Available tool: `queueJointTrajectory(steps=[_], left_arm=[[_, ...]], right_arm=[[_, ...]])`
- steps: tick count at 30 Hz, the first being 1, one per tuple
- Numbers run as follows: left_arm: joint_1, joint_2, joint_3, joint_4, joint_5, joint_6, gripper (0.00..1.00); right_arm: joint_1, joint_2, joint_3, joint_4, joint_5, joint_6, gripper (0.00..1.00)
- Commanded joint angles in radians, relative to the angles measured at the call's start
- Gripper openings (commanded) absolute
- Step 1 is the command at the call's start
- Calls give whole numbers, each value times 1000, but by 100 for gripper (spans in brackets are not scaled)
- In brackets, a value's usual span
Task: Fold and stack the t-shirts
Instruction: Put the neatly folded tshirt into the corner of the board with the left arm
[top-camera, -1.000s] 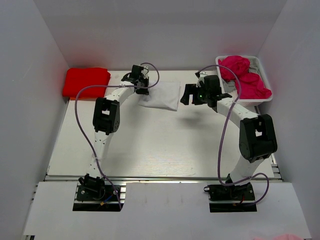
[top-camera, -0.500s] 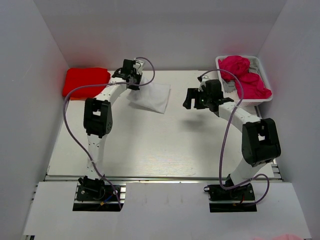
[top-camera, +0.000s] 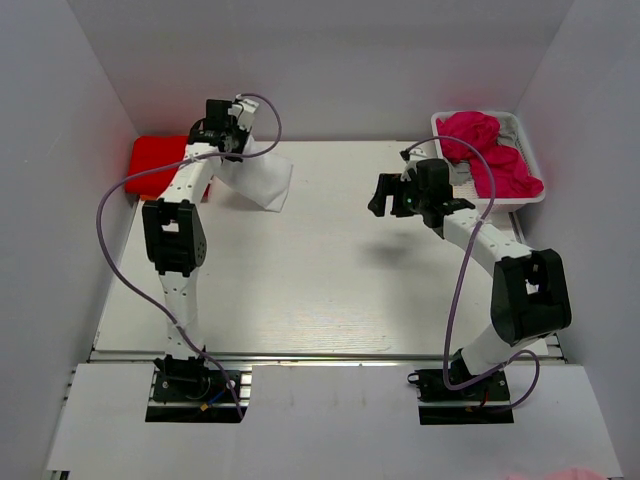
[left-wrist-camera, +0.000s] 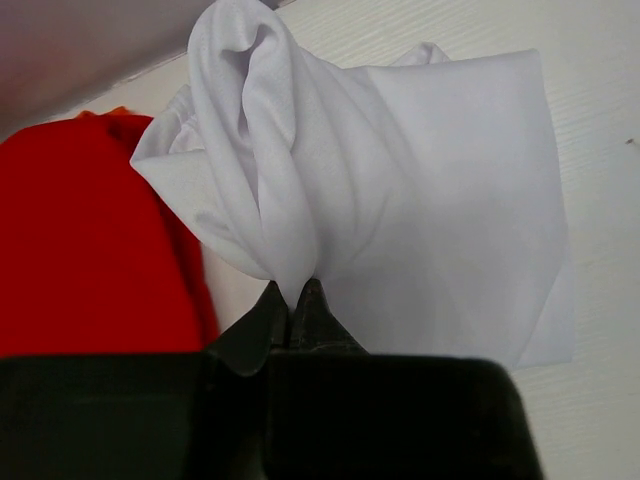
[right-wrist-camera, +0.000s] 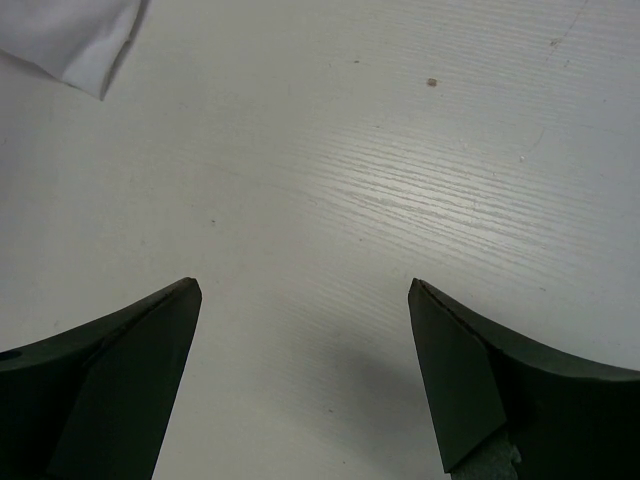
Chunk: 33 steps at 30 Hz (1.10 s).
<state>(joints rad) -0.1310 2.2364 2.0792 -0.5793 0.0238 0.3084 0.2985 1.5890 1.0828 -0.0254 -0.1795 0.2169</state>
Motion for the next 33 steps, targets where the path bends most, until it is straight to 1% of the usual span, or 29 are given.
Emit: queueJointTrajectory(steps=[1, 4, 7, 10, 12, 17, 22, 24, 28, 33], left_arm=[[19, -98, 76, 1, -11, 93, 0], [37, -107, 101, -10, -12, 116, 0], [48, -155, 101, 12, 1, 116, 0], [60, -201, 91, 27, 1, 129, 0], [60, -221, 81, 51, -24, 129, 0], [91, -253, 71, 87, -57, 138, 0], [126, -253, 62, 110, -67, 129, 0], [151, -229, 62, 110, -67, 115, 0], [176, -207, 74, 101, -38, 95, 0], [224, -185, 74, 90, -22, 66, 0]], right_arm=[[-1, -8, 32, -3, 26, -8, 90], [-1, -3, 40, -4, 29, -7, 90], [-1, 9, 54, -7, 22, -7, 90], [2, 46, 97, -47, -18, -17, 90], [1, 58, 112, -79, -20, -22, 90], [2, 57, 124, -91, -18, -25, 90], [1, 40, 135, -117, 3, -25, 90], [1, 35, 137, -126, 17, -28, 90], [2, 28, 144, -140, 60, -30, 90], [4, 38, 166, -151, 71, -28, 90]])
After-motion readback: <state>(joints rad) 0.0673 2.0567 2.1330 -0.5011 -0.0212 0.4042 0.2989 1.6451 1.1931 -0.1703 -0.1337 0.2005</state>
